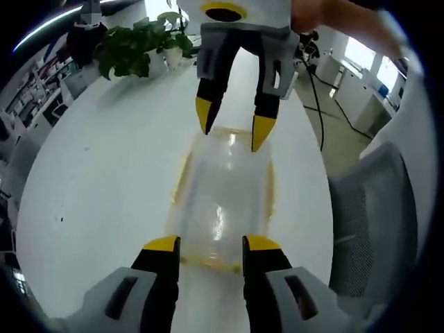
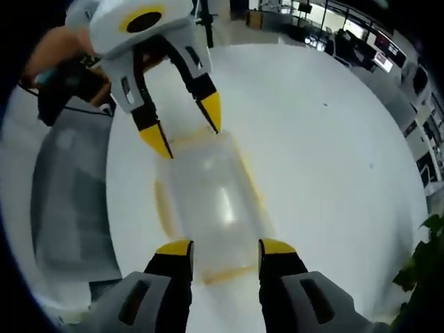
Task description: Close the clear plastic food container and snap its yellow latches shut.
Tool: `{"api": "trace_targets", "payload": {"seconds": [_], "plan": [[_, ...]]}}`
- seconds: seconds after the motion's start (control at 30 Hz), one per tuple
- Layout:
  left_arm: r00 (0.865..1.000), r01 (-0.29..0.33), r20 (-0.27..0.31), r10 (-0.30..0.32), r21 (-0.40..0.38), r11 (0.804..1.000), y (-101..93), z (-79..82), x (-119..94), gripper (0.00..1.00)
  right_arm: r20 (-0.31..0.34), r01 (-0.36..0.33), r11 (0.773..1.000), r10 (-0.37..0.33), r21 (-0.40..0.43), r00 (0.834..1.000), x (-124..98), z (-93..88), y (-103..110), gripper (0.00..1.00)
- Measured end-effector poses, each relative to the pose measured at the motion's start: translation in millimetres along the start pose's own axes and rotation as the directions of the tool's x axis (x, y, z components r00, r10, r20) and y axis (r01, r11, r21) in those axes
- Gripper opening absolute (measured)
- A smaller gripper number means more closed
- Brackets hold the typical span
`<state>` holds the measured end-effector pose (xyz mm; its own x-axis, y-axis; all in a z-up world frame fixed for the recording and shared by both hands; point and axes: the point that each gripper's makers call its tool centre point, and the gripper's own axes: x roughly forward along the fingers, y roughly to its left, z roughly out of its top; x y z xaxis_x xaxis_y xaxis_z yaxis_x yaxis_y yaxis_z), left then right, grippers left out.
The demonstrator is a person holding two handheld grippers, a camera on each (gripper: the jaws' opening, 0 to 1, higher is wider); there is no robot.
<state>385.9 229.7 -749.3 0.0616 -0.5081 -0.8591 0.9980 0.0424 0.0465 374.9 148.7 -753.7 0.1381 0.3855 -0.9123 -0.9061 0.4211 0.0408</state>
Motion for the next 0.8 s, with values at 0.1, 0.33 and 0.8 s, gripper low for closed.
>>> {"api": "trace_targets", "payload": {"seconds": [0.1,0.33,0.8], "plan": [[1.000,0.008,0.010,-0.008,0.000,1.000,-1.5,5.5,2.8,0.35,0.003,-0.007,1.000,0.007,-0.014,1.000,3.6,5.1,2.0,0.36],[0.999,0.023,0.032,-0.023,0.018,1.000,-4.0,20.9,10.2,0.35,0.021,-0.023,0.999,0.023,-0.038,1.000,8.0,16.6,5.5,0.36],[0.997,0.055,0.049,-0.057,0.030,0.998,-12.3,36.3,23.9,0.34,0.044,-0.039,0.998,0.041,-0.049,0.998,12.1,26.1,7.2,0.36]]}}
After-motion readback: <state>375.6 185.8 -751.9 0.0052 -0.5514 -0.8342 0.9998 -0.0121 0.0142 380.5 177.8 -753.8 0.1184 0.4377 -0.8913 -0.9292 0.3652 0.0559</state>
